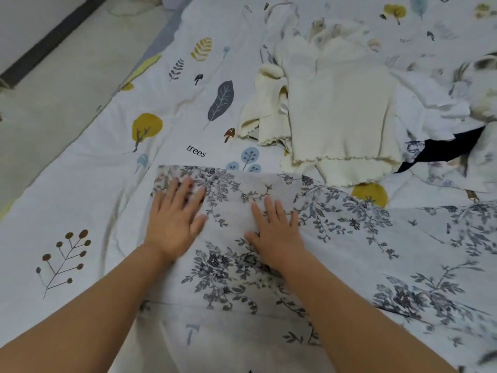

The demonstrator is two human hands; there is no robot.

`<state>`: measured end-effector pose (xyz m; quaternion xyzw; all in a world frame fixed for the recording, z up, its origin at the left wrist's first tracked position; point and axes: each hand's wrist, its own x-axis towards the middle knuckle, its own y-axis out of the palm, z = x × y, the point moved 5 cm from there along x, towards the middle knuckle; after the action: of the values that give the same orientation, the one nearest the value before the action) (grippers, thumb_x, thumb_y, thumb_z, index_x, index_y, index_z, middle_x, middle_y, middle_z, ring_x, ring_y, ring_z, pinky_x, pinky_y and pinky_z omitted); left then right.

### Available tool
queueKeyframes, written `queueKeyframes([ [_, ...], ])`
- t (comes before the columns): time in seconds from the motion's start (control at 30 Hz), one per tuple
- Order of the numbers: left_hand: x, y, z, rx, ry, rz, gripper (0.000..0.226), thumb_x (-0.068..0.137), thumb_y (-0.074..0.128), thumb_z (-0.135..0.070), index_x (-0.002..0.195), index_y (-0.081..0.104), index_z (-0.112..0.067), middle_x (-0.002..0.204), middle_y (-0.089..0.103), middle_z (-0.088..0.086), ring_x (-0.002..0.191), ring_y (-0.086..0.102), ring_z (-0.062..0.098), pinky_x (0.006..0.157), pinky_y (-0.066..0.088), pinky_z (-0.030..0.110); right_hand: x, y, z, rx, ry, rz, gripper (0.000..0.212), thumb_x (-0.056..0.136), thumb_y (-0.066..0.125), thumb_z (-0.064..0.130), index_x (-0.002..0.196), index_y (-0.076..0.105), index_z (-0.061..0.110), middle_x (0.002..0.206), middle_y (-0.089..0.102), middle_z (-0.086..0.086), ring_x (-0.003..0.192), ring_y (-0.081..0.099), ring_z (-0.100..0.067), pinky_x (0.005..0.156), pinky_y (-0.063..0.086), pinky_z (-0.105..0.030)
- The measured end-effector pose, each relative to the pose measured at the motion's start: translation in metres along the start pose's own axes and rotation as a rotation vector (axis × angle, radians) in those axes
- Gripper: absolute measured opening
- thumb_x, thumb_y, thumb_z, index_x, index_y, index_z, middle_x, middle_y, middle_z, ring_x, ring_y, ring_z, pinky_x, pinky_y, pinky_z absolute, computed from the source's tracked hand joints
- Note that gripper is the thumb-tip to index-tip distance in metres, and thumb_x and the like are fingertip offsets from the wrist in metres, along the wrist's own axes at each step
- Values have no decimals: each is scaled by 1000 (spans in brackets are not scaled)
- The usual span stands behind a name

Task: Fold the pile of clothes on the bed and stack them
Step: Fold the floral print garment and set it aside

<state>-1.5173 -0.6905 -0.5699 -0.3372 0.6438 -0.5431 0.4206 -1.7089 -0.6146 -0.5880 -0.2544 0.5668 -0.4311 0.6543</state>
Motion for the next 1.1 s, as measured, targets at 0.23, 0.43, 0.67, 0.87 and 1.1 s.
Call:
queueKeyframes([
  [0.23,1,-17,-20,17,-91,84,57,97,33,-39,149,17,-18,156,17,11,143,13,29,115,5,49,-41,-34,-7,243,-60,-158,45,101,32,24,144,31,11,148,33,-11,137,30,-27,112,27,-39],
  [0.43,-53,-37,-105,-285,124,-135,29,79,49,-17,99,67,-8,98,66,11,90,62,32,81,47,43,-110,-44,-43,401,95,-229,34,98,34,11,123,56,13,122,59,-7,110,53,-23,90,40,-30],
  [0.67,-156,-15,-226,-596,245,15,25,63,52,-6,78,69,-16,78,66,-1,74,63,18,68,52,27,-193,-23,-76,380,126,-182,27,95,40,15,110,62,16,112,64,-1,102,56,-18,84,40,-25],
  [0.87,-221,24,-302,-510,503,419,55,72,30,-16,121,50,-29,131,52,10,119,48,23,94,45,29,-255,26,-108,204,109,56,28,89,46,10,114,57,14,123,54,-4,110,49,-18,88,39,-22],
  [1.1,-232,43,-318,-105,567,430,50,52,79,-35,101,67,-37,125,58,14,118,55,31,91,49,40,-309,78,-147,-107,18,262,57,87,58,16,140,38,19,158,-3,1,145,-8,-20,112,-5,-56],
])
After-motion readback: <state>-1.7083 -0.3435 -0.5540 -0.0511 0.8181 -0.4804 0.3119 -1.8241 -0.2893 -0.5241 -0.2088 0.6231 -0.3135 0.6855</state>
